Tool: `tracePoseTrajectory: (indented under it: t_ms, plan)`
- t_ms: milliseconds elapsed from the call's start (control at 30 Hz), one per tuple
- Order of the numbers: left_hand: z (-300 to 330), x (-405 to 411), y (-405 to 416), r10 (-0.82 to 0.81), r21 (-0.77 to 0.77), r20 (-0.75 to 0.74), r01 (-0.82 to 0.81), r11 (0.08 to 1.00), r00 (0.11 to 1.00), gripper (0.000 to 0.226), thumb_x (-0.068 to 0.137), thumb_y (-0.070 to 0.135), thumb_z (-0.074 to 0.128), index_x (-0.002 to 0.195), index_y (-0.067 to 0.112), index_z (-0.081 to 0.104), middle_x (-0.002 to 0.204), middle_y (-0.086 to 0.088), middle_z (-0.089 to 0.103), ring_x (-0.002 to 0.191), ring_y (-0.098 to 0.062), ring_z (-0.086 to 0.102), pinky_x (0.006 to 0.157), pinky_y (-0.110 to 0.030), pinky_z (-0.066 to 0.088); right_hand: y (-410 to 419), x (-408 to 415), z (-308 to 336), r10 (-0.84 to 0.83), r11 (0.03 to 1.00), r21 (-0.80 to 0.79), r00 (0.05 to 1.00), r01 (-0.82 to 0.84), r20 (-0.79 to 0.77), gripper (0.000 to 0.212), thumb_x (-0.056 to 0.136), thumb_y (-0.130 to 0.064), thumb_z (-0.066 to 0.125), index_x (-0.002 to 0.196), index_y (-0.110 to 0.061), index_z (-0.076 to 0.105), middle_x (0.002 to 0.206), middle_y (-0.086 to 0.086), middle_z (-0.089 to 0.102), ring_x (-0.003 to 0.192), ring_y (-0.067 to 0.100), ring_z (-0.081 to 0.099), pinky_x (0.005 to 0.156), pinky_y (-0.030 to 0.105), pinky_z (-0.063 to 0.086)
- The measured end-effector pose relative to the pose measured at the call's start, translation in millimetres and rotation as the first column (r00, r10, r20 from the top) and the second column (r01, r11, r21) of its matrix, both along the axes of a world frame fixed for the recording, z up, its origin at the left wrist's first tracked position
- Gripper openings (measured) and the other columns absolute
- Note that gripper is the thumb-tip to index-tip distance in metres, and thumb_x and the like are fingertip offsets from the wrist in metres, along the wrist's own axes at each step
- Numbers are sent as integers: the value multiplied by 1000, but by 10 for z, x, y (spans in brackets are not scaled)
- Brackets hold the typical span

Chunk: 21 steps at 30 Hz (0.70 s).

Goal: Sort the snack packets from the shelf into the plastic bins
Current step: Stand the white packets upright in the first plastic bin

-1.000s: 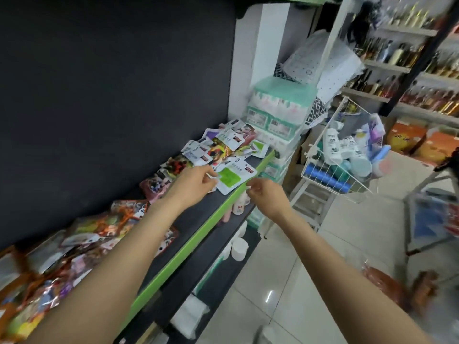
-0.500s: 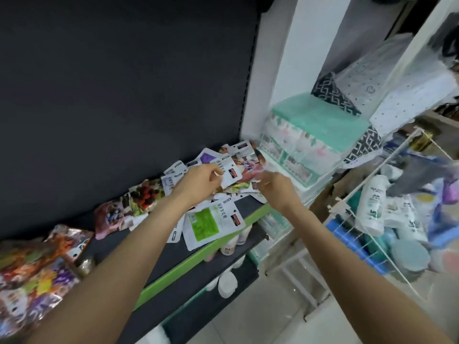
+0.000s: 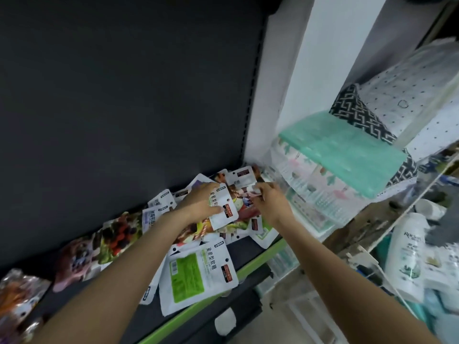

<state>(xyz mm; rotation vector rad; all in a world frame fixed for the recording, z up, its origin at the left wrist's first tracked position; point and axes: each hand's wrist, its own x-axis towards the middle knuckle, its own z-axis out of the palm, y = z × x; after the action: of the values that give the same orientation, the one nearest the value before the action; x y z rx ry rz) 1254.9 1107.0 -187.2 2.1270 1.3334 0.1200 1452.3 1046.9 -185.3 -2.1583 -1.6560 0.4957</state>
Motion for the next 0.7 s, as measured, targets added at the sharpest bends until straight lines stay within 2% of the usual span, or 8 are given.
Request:
tracePoseTrajectory:
  t_ms: [100,233,333,433,500,567,633,700]
  plan:
    - [-92,71,101,-15,-66,-20,14,998,1000,97,81,38,71,152,21,7,159,1,7,145,-18,9,115,-28,13,88,128,-129,47,997,-64,999,-48,-17,46,94,-23,54,139,-22,44,145,9,37,127,29,43,104,34,38]
    - [-153,175,147,43,-64,-12,-43,997,999,102,77,35,76,152,24,9,157,1,15,143,-18,18,115,-31,20,202,217,-194,84,990,-104,993,-92,-83,49,94,-21,55,141,-21,43,143,10,39,129,28,42,105,30,35]
    - [-120,231,100,94,32,-47,-92,995,994,91,78,27,75,149,23,19,150,-3,28,139,-21,25,110,-31,27,292,208,-214,124,988,-79,989,-130,-84,51,91,-16,58,140,-19,44,138,13,47,123,27,48,102,33,42]
    - [-92,222,73,162,85,-4,-161,983,987,65,80,22,73,138,21,42,133,-3,44,127,-20,41,102,-33,36,383,147,-238,108,991,-68,990,-114,-86,53,90,-21,62,139,-23,43,133,13,45,115,27,51,98,32,44]
    - [-72,162,48,225,89,75,-231,969,972,44,82,21,71,123,18,55,121,-3,50,117,-21,48,96,-34,40,436,91,-236,84,995,-48,992,-89,-95,53,89,-22,63,138,-23,42,131,14,43,108,29,55,94,33,46]
    - [-45,65,6,292,74,193,-311,948,937,26,84,20,69,108,16,61,110,-3,53,107,-21,53,88,-31,42,458,36,-217,72,996,-36,989,-77,-133,56,87,-25,65,137,-22,39,131,15,42,108,31,55,94,38,47]
    - [2,-41,-42,362,81,294,-400,913,885,17,84,18,69,99,13,62,99,-4,53,94,-20,54,74,-24,38,458,-15,-224,68,997,-19,982,-72,-177,68,84,-27,70,140,-19,32,134,14,41,115,32,52,96,43,47]
    - [46,-144,-73,458,78,367,-517,852,810,16,83,17,70,94,11,61,92,-3,55,86,-18,53,63,-15,34,477,-63,-250,46,999,21,963,-42,-266,83,78,-20,76,142,-13,25,134,11,48,120,30,51,99,43,45]
